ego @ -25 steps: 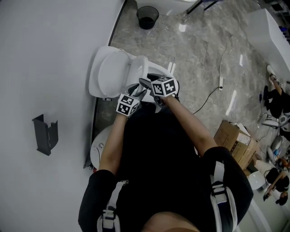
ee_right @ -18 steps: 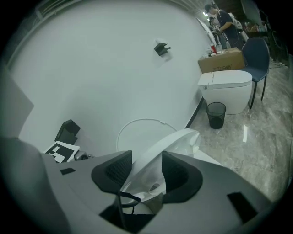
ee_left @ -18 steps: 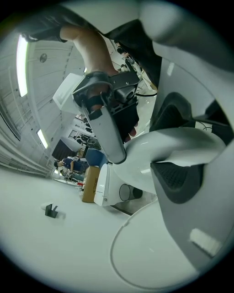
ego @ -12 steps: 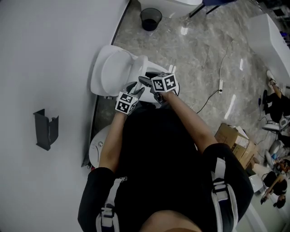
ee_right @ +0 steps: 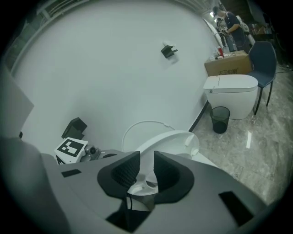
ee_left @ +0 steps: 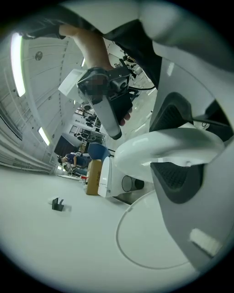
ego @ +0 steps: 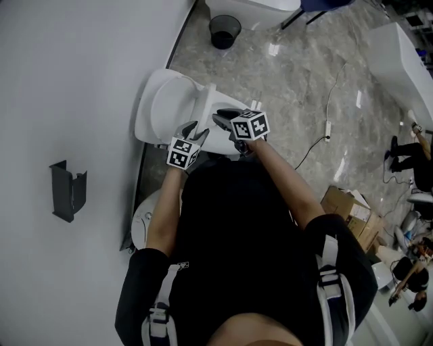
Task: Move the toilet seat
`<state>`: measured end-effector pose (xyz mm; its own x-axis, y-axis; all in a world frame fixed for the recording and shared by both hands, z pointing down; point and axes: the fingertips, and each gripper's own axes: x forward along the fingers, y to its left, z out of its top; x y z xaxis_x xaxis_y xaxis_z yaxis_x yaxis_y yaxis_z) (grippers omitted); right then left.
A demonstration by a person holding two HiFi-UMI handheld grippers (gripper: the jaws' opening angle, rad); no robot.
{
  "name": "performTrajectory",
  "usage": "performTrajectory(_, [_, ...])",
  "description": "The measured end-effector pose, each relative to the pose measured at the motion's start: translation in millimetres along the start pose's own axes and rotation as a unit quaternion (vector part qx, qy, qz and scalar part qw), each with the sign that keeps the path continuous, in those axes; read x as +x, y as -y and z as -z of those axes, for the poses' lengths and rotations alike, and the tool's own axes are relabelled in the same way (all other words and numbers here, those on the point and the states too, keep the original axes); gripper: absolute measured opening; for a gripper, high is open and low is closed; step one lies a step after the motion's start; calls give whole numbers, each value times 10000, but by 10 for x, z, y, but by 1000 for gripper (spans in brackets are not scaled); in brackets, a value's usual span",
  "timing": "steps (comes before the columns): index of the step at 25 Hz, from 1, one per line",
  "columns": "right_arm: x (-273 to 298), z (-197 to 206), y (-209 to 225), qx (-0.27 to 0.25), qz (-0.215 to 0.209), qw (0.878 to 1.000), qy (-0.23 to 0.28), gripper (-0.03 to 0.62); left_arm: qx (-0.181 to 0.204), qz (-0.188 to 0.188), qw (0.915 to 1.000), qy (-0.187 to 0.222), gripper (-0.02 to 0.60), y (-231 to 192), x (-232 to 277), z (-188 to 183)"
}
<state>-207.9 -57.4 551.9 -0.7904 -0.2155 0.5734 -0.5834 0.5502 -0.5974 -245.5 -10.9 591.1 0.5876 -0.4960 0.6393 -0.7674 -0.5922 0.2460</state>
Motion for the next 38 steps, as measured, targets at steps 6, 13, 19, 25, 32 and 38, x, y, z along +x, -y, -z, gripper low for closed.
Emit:
performTrajectory(6, [-143, 77, 88, 54, 114, 9999, 61, 75, 106, -150, 9998, -54, 199, -72, -43, -13])
performTrajectory(13, [-255, 205, 207, 120, 282, 9995, 34, 67, 39, -333, 9994, 2, 200, -251, -131, -8])
performTrajectory(19, [-307, 263, 266, 163, 377, 9992, 28, 64, -84, -501, 9987, 69, 199, -426, -230, -9])
performTrajectory(25, [-301, 317, 255, 172, 383, 9991, -7, 64, -109, -736, 9972, 63, 199, -578, -312, 6])
performTrajectory(32, [-321, 306, 282, 167, 426, 9990, 12, 63, -148, -949, 9954, 71, 178, -713, -387, 28])
performTrajectory(38, [-355, 318, 297, 178, 429, 9989, 13, 63, -133, -1070, 9942, 14, 139, -769, -445, 37])
